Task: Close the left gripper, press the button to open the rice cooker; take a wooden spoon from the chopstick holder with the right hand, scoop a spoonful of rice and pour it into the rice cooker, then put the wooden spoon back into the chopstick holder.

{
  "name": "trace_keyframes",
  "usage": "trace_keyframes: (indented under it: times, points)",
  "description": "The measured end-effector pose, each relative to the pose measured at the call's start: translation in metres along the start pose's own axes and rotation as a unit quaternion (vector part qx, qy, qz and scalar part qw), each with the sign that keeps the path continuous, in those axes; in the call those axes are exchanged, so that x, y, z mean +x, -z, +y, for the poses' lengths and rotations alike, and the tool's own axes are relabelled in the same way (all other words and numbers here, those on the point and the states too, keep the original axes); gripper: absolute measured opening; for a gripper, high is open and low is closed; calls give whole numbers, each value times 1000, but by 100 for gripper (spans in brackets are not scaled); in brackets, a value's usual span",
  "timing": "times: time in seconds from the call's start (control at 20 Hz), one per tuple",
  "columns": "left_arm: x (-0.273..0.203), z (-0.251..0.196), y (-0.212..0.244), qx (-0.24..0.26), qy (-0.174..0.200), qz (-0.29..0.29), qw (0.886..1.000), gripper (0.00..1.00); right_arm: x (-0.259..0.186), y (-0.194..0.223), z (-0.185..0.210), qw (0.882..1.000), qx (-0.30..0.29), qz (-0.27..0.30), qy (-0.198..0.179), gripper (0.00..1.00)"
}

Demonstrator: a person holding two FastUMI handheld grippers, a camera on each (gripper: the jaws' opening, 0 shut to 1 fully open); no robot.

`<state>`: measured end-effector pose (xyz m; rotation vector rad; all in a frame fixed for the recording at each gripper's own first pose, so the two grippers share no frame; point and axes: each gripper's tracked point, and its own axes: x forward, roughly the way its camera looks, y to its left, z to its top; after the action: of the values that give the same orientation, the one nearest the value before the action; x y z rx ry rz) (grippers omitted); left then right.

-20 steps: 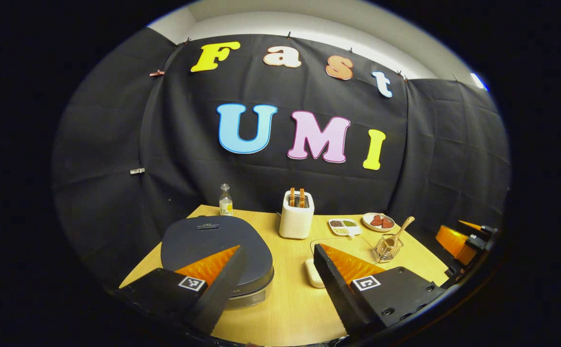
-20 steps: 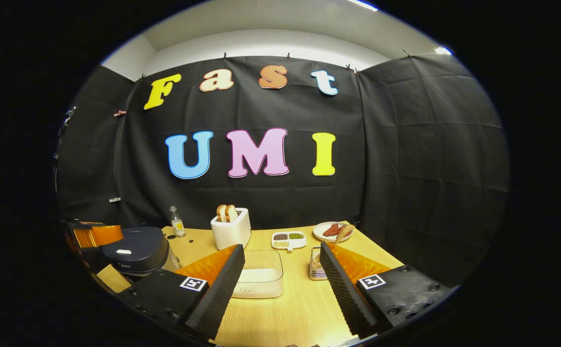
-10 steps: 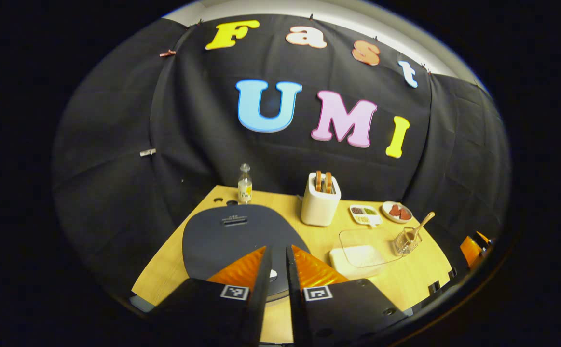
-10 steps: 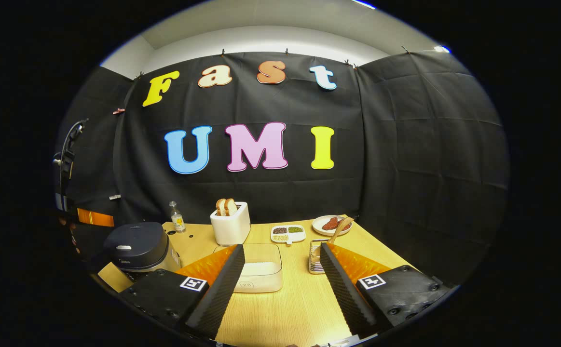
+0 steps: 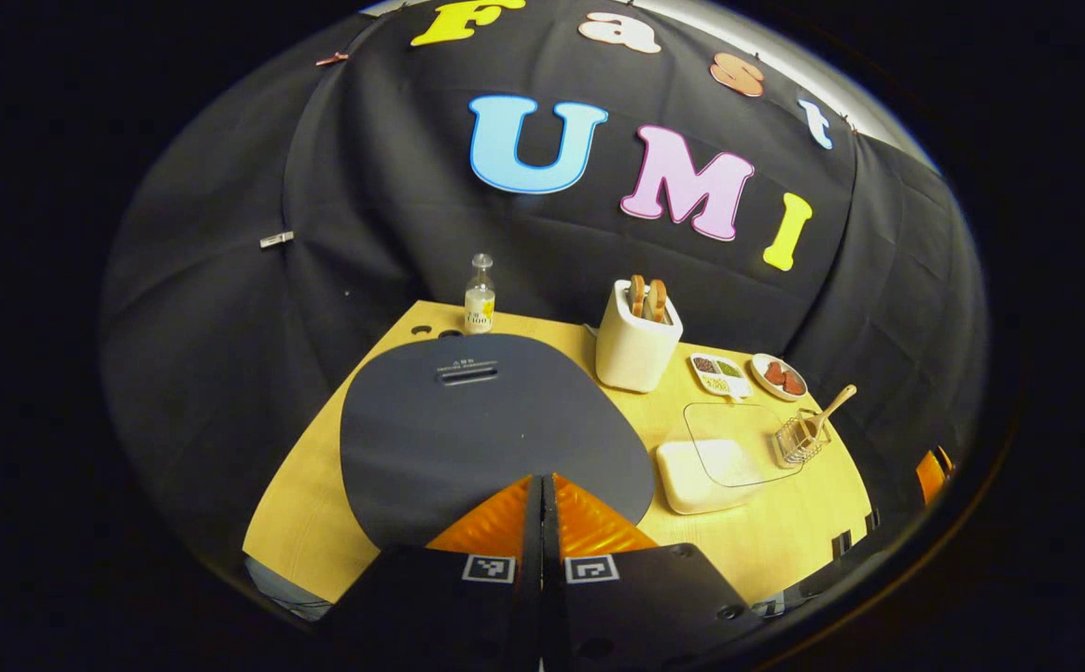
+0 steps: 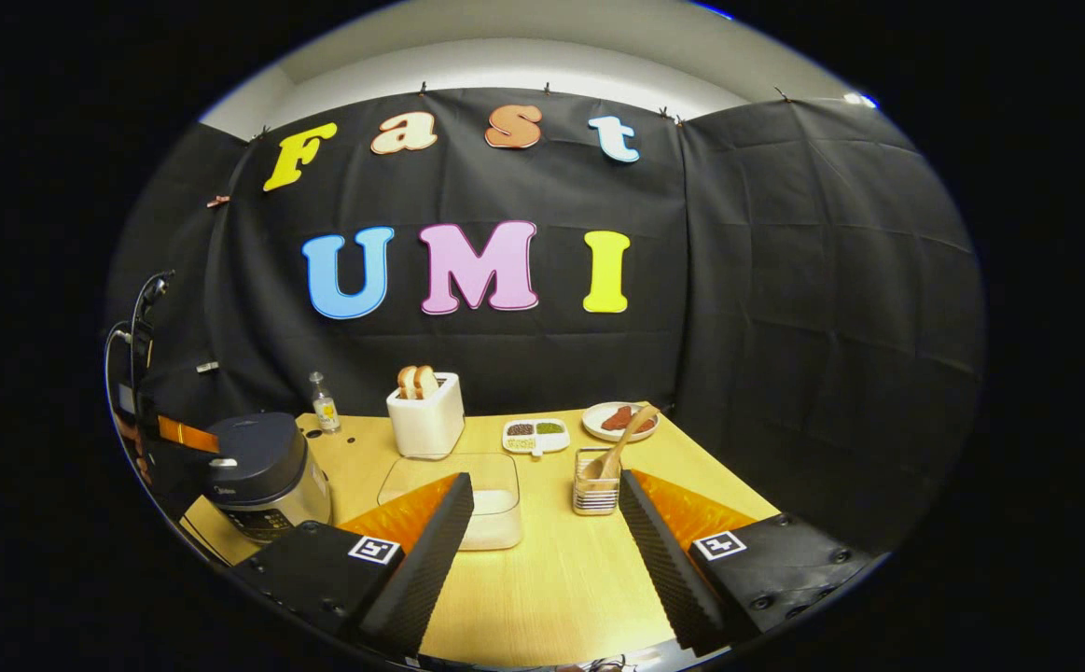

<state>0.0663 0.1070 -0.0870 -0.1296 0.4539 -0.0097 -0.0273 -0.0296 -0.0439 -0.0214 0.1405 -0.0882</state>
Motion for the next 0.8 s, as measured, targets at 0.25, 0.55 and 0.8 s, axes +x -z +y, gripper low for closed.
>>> trace_keyframes:
  times: [0.25,0.55,0.8]
  points:
    - [8,2,9,-19,-5,17,1000,5,-2,12,-8,1000,1,26,13,98]
    - [10,1,15,43,-36,28,998,6,6,19,-2,999,-7,41,3,98]
    - [11,1,17,28,-49,16,998,6,12,21,-1,999,-14,49,-13,98]
